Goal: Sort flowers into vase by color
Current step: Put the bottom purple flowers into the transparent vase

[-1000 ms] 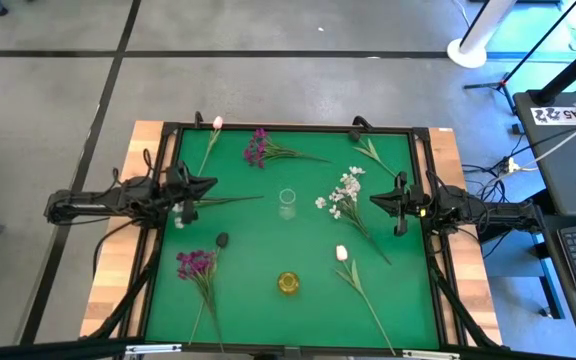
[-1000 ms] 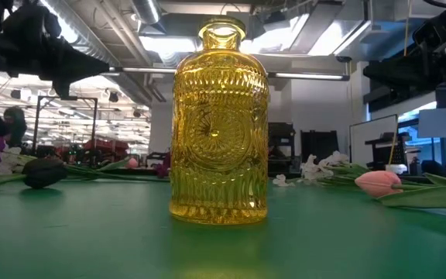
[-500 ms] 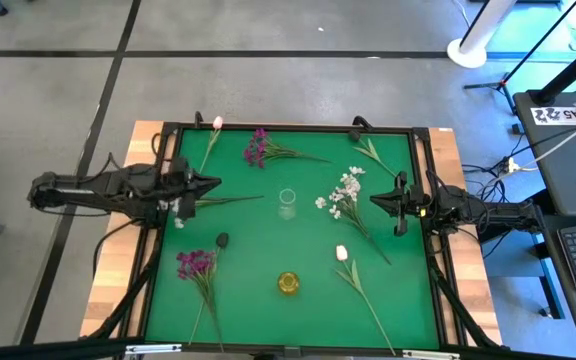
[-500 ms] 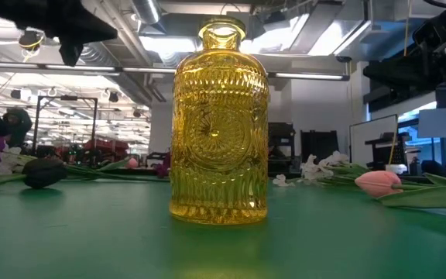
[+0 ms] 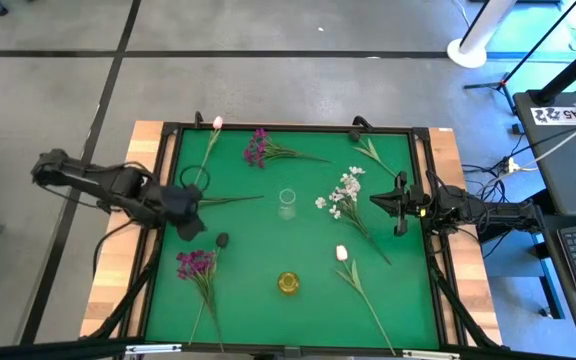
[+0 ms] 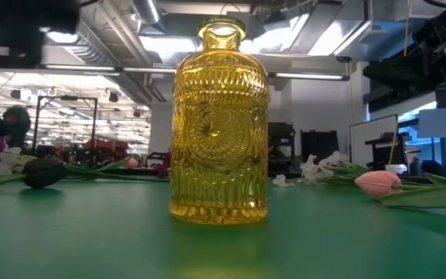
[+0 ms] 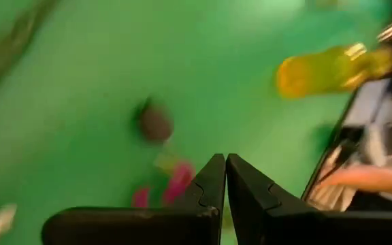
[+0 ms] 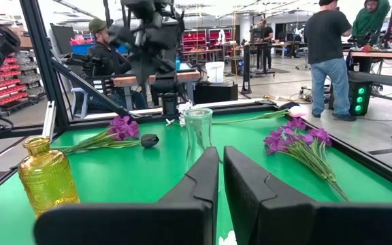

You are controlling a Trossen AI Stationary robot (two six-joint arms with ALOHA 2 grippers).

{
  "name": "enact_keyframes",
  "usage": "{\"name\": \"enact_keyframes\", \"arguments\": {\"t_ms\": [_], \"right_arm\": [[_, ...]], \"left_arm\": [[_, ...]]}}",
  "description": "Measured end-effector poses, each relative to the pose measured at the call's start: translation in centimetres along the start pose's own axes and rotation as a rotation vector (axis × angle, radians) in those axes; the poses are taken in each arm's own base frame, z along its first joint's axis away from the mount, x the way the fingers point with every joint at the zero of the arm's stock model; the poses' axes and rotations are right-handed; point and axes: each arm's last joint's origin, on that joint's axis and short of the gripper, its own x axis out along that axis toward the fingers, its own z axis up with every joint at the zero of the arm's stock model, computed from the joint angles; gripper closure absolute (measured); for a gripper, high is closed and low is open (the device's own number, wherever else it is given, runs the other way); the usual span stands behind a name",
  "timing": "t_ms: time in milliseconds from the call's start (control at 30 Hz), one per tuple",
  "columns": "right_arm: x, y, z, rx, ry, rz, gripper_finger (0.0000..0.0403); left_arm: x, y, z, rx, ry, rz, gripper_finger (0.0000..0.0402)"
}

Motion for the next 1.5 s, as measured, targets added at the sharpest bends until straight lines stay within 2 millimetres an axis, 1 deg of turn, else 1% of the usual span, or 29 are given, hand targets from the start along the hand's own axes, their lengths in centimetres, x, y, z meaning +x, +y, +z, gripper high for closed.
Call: {"name": "enact_keyframes", "arguments": {"t_ms": [100,167,300,467,567,700,867,1067,1167,1300,1400,1500], "right_arm": [[0.0,0.0,0.0,0.0,0.0,0.0,0.0377],[0.0,0.0,0.0,0.0,0.0,0.0,0.0377],[0.0,0.0,0.0,0.0,0.0,0.0,0.0377],[0.0,0.0,0.0,0.0,0.0,0.0,0.0377],[0.0,0.0,0.0,0.0,0.0,0.0,0.0377],[0.0,0.0,0.0,0.0,0.0,0.0,0.0377],[0.0,0.0,0.0,0.0,0.0,0.0,0.0377],[0.0,0.0,0.0,0.0,0.0,0.0,0.0377],[0.0,0.0,0.0,0.0,0.0,0.0,0.0377],[0.0,0.0,0.0,0.0,0.0,0.0,0.0377],[0.0,0.0,0.0,0.0,0.0,0.0,0.0377],[0.0,0.0,0.0,0.0,0.0,0.0,0.0377]], "left_arm": [[0.1,0.5,-1.2,-0.101,0.065,0.095,0.0388],[0.1,0.4,-1.8,-0.142,0.057,0.118,0.0388],[0.0,-0.3,-2.9,-0.173,-0.014,0.091,0.0388],[0.4,-1.4,-4.9,-0.199,-0.031,0.066,0.0388],[1.1,-2.2,-6.6,-0.22,0.008,0.073,0.0388],[2.5,-3.4,-9.2,-0.26,0.092,0.093,0.0388],[4.3,-5.0,-11.5,-0.265,0.146,0.118,0.0388],[6.2,-6.2,-12.7,-0.228,0.107,0.206,0.0388],[7.2,-6.2,-13.1,-0.244,0.104,0.257,0.0388],[8.1,-6.0,-13.7,-0.267,0.165,0.334,0.0388],[8.0,-5.9,-13.9,-0.268,0.254,0.383,0.0388],[6.9,-6.1,-13.7,-0.266,0.28,0.436,0.0388]]}}
